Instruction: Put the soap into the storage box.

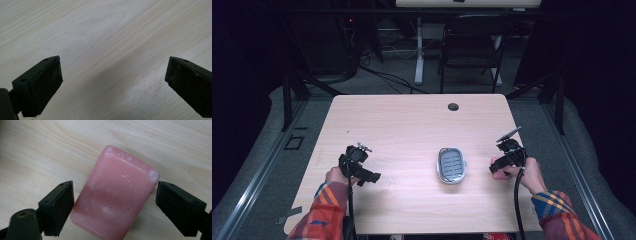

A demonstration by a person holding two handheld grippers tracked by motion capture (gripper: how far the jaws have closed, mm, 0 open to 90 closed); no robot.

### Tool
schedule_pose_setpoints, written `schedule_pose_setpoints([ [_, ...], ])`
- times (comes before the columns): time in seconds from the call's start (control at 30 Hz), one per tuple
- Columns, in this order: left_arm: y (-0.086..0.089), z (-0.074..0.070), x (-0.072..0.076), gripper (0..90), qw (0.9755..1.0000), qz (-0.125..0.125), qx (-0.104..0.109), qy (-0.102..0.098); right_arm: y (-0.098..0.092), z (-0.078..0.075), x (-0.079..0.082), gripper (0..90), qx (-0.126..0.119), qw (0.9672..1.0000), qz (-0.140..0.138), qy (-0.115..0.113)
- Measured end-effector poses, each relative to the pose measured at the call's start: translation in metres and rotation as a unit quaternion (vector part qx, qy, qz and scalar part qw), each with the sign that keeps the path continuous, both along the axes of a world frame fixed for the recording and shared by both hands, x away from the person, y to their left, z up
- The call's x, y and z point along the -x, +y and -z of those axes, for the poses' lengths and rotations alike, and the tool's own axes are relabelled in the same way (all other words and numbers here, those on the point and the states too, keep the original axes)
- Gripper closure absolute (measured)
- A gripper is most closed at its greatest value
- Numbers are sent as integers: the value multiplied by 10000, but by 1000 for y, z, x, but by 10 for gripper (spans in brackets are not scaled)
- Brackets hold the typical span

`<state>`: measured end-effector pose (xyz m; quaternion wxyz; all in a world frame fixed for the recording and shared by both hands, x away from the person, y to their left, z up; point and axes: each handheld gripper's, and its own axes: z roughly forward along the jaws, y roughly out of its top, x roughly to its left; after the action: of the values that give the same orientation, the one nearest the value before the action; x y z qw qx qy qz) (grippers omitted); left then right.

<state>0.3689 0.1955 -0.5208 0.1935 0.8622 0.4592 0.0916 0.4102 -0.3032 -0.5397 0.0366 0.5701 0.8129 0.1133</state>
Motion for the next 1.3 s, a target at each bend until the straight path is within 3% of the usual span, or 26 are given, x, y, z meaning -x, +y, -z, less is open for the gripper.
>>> schedule_pose_setpoints([
  [0.33,0,0,0,11,10000,1,-10,12,-2,0,0,341,-30,9999,-58,140],
  [0.73,0,0,1,9,10000,17,20,2,-1,0,1,363,58,9998,-130,145],
  [1.0,0,0,0,9,10000,15,12,12,-3,0,3,366,-33,9996,-232,157],
  [1.07,0,0,0,9,10000,18,10,20,-4,-3,2,366,46,9990,-383,245],
  [1.1,0,0,0,9,10000,15,16,14,-3,-1,4,366,-82,9995,-282,153],
  [1.3,0,0,1,8,10000,21,22,8,-6,-8,4,367,-117,9992,-348,138],
])
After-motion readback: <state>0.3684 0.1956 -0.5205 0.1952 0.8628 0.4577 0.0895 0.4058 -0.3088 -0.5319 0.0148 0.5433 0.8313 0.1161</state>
